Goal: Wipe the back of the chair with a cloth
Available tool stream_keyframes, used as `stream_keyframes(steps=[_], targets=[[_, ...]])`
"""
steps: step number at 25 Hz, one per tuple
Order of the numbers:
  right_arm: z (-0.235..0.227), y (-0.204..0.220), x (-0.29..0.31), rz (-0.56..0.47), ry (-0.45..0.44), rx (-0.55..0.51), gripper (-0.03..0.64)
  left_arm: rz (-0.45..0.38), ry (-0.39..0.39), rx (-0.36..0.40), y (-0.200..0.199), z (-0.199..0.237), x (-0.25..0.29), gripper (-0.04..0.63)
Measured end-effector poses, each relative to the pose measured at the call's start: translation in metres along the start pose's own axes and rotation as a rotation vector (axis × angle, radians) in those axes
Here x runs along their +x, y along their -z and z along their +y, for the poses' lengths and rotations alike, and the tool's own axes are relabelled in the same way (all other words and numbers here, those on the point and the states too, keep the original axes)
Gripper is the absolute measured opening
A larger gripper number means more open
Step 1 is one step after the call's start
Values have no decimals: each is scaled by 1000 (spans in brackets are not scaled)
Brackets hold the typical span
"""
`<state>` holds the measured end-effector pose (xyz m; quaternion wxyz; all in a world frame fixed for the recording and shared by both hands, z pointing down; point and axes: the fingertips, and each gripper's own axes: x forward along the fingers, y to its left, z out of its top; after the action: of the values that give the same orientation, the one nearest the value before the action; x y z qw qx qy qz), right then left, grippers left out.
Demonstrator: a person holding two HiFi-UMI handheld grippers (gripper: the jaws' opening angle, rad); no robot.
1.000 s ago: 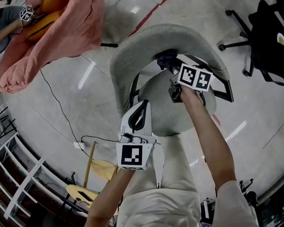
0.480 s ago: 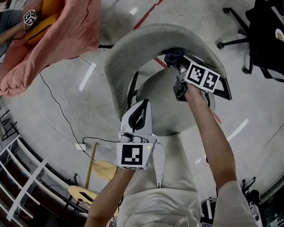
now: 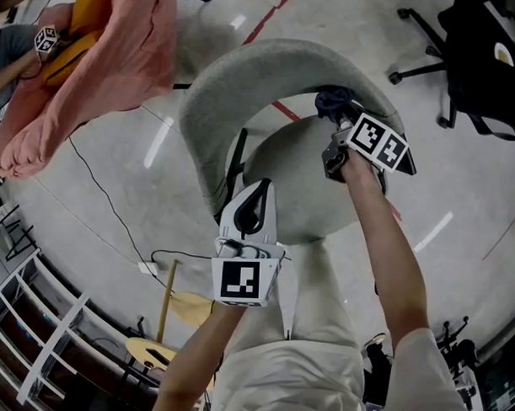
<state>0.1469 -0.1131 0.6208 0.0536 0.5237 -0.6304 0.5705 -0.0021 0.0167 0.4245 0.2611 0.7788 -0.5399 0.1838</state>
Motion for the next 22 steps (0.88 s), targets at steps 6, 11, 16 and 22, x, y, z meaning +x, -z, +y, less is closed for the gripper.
stream_keyframes(steps=[6, 11, 16, 22], targets=[[-23, -9, -17, -114, 46, 90, 122, -8, 18, 11, -1, -9, 1, 0], [-45, -11, -35, -182, 78, 188, 121, 11, 24, 26, 6, -18, 0, 0], [-64, -9, -54, -223, 107, 273, 120, 0, 44, 34, 1, -27, -2, 0], [-86, 0, -80, -247, 170, 302, 118, -25, 67, 43, -2, -35, -9, 0]])
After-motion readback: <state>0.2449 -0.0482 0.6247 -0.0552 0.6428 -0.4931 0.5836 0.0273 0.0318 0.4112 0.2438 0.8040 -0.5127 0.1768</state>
